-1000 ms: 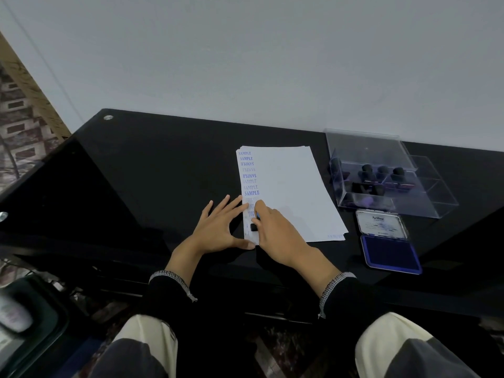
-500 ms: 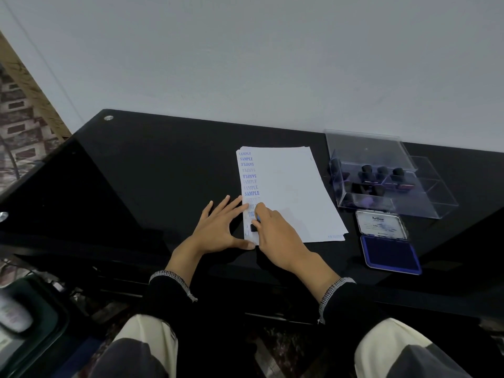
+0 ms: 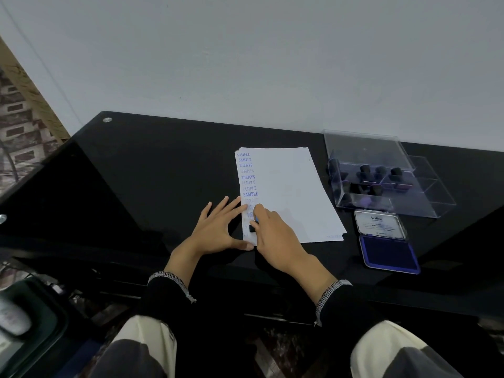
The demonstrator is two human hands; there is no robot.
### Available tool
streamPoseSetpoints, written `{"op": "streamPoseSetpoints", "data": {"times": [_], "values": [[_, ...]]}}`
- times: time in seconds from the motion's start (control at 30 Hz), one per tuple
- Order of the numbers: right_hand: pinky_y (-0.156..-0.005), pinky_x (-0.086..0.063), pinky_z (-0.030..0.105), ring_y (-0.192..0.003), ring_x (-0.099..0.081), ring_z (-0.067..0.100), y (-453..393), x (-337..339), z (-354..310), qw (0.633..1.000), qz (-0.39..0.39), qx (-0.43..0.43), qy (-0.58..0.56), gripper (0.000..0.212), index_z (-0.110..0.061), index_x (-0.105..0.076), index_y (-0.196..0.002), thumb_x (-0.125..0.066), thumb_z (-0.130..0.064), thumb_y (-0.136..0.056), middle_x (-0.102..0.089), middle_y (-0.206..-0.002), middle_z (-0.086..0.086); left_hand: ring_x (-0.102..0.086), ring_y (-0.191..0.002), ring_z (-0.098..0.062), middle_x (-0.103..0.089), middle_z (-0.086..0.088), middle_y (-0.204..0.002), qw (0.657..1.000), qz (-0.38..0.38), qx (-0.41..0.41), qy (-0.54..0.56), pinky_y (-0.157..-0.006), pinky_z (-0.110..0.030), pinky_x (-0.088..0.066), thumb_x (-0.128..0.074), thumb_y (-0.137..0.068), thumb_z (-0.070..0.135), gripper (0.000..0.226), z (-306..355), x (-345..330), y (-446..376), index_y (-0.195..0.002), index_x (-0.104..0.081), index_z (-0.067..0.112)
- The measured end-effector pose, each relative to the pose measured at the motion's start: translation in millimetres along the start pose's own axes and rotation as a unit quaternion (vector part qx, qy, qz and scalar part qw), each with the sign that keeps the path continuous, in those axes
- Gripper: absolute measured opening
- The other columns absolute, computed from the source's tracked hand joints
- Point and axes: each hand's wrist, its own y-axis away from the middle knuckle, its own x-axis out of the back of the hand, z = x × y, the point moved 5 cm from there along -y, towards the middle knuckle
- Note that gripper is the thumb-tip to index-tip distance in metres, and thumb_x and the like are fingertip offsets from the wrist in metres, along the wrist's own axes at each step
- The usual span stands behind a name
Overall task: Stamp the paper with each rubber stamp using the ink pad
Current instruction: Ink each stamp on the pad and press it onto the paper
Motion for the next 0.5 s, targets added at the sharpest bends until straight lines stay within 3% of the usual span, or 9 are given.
{"op": "streamPoseSetpoints", "data": {"times": [0.1, 0.17, 0.27, 0.37, 0.5], "values": [[-0.058, -0.033, 0.027, -0.07, -0.041, 0.017, -1, 2, 2, 0.999, -0.01, -0.003, -0.032, 0.008, -0.018, -0.034, -0.095, -0.036, -0.021, -0.102, -0.047, -0.084, -0.002, 0.011, -0.146, -0.003, -0.001, 0.019, -0.16, 1.0, 0.002, -0.001, -0.001, -0.116, -0.037, 0.015, -0.045, -0.05, 0.086, 0.118, 0, 0, 0, -0.152, -0.016, 0.036], [-0.056, -0.035, 0.025, -0.062, -0.041, 0.014, -4, 7, 15, 0.987, -0.014, -0.064, -0.144, 0.014, -0.016, -0.033, -0.09, -0.035, -0.022, -0.102, -0.048, -0.076, -0.003, 0.011, -0.146, -0.002, -0.001, 0.02, -0.159, 1.0, 0.001, -0.002, -0.006, -0.117, -0.037, 0.015, -0.044, -0.048, 0.088, 0.12, 1, 0, 0, -0.152, -0.016, 0.036], [-0.063, -0.038, 0.022, -0.066, -0.045, 0.012, -3, 18, 48, 0.92, 0.089, -0.195, -0.329, 0.014, -0.014, -0.041, -0.093, -0.035, -0.022, -0.103, -0.048, -0.075, -0.001, 0.012, -0.145, -0.001, 0.0, 0.02, -0.159, 1.0, -0.003, -0.003, -0.008, -0.117, -0.037, 0.016, -0.044, -0.047, 0.091, 0.122, -1, 0, -1, -0.152, -0.015, 0.036], [-0.063, -0.044, 0.025, -0.064, -0.046, 0.011, 5, 26, 74, 0.838, 0.204, -0.259, -0.435, 0.018, -0.017, -0.045, -0.086, -0.038, -0.015, -0.102, -0.048, -0.074, 0.002, 0.012, -0.146, -0.003, 0.0, 0.019, -0.16, 1.0, -0.003, -0.003, -0.012, -0.117, -0.038, 0.016, -0.044, -0.048, 0.091, 0.122, -2, 1, -1, -0.153, -0.014, 0.036], [-0.062, -0.046, 0.027, -0.059, -0.045, 0.014, 13, 23, 87, 0.777, 0.235, -0.287, -0.509, 0.018, -0.014, -0.049, -0.086, -0.04, -0.014, -0.102, -0.05, -0.071, 0.006, 0.011, -0.146, -0.003, -0.001, 0.02, -0.159, 1.0, -0.003, -0.002, -0.012, -0.117, -0.038, 0.015, -0.045, -0.047, 0.09, 0.122, -2, 0, -2, -0.153, -0.015, 0.035]]}}
